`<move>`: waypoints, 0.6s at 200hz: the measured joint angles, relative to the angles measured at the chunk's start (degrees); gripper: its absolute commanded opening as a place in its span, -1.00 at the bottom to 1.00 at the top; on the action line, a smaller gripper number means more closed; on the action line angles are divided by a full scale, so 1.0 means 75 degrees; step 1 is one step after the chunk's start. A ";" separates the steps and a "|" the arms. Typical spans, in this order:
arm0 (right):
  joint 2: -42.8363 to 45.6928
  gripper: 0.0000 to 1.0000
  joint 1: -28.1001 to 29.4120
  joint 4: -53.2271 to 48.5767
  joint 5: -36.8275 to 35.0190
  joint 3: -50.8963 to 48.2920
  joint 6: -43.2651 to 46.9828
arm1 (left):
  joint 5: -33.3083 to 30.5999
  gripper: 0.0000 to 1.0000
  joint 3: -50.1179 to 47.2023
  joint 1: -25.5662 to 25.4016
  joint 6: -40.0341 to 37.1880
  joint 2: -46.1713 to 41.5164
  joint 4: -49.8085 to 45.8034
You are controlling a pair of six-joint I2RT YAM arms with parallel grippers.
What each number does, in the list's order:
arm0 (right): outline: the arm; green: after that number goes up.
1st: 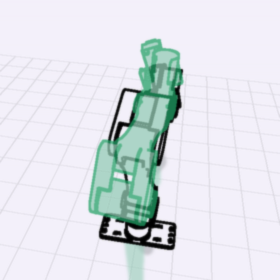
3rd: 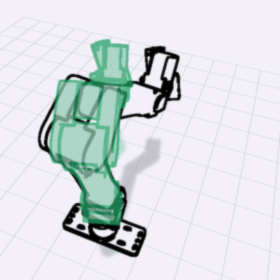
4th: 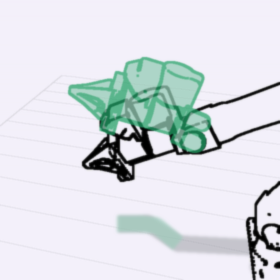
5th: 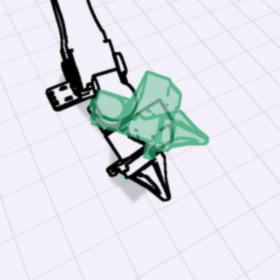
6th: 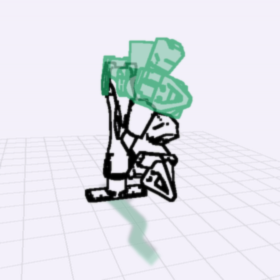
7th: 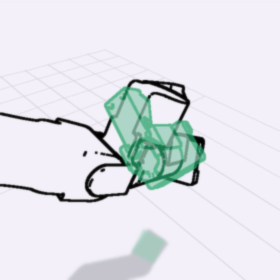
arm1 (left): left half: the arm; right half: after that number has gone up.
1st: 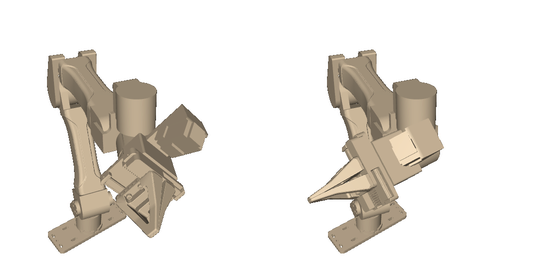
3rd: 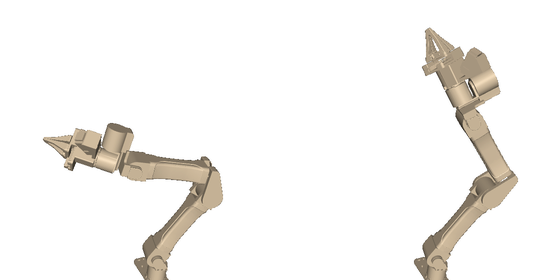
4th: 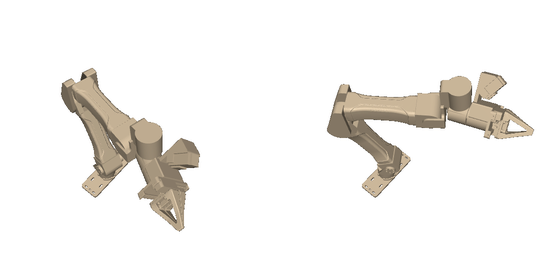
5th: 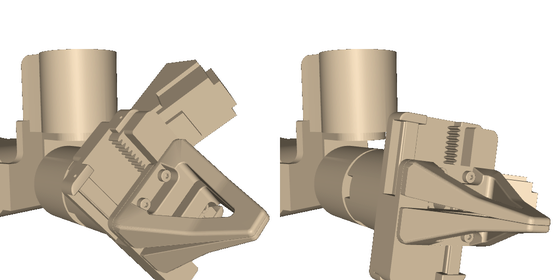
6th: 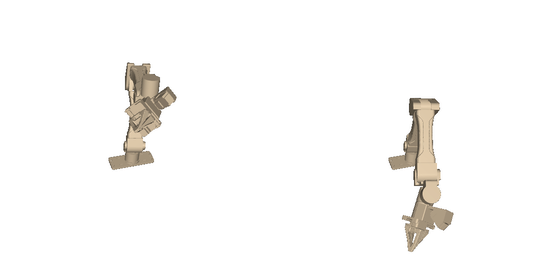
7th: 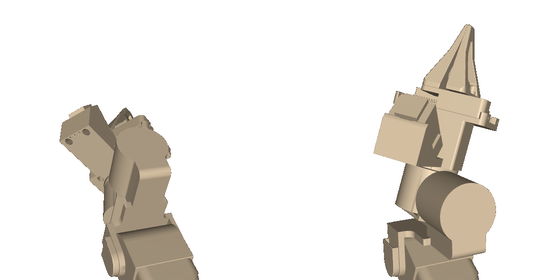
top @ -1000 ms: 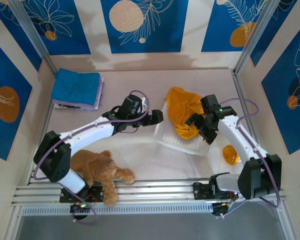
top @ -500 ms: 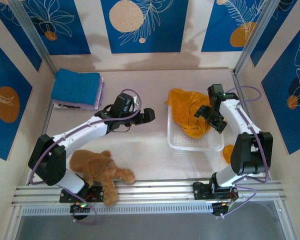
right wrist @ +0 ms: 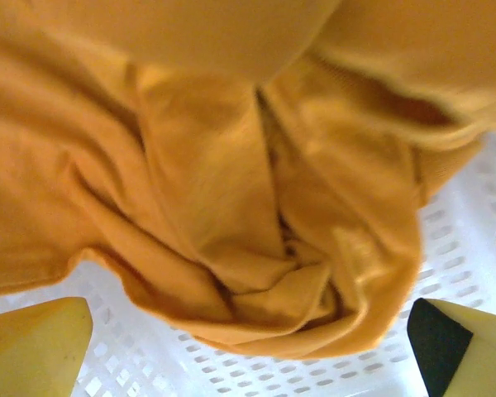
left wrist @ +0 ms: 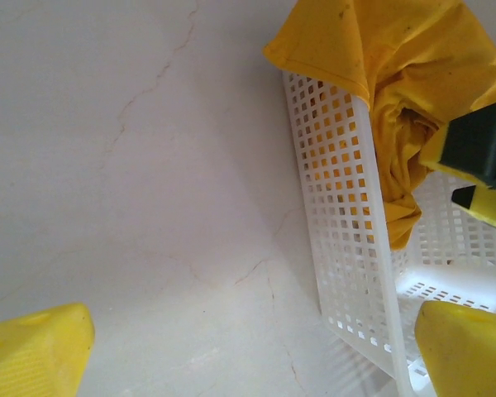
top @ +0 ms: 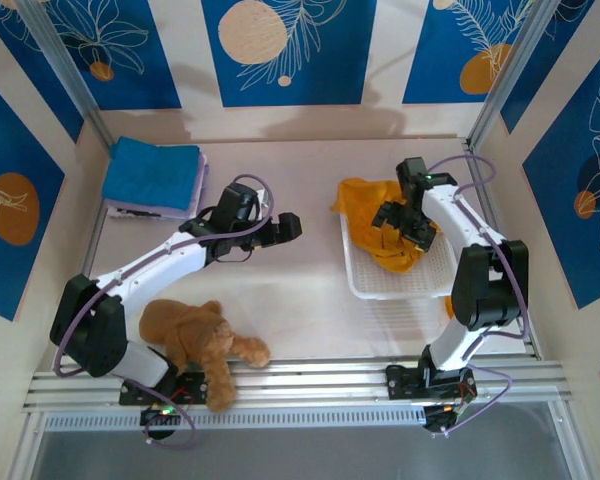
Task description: Fold and stack the t-shirts
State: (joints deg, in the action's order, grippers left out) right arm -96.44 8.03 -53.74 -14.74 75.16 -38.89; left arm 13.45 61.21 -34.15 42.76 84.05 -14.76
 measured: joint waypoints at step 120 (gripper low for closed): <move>-0.2296 0.98 -0.1198 0.0391 0.0114 0.1221 0.0271 | 0.0178 0.99 0.0012 0.0111 -0.0128 0.0131 -0.0172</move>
State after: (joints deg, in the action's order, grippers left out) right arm -113.67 -0.95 -50.81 -13.89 84.31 -36.86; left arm 14.79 61.30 -33.32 41.80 85.03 -16.05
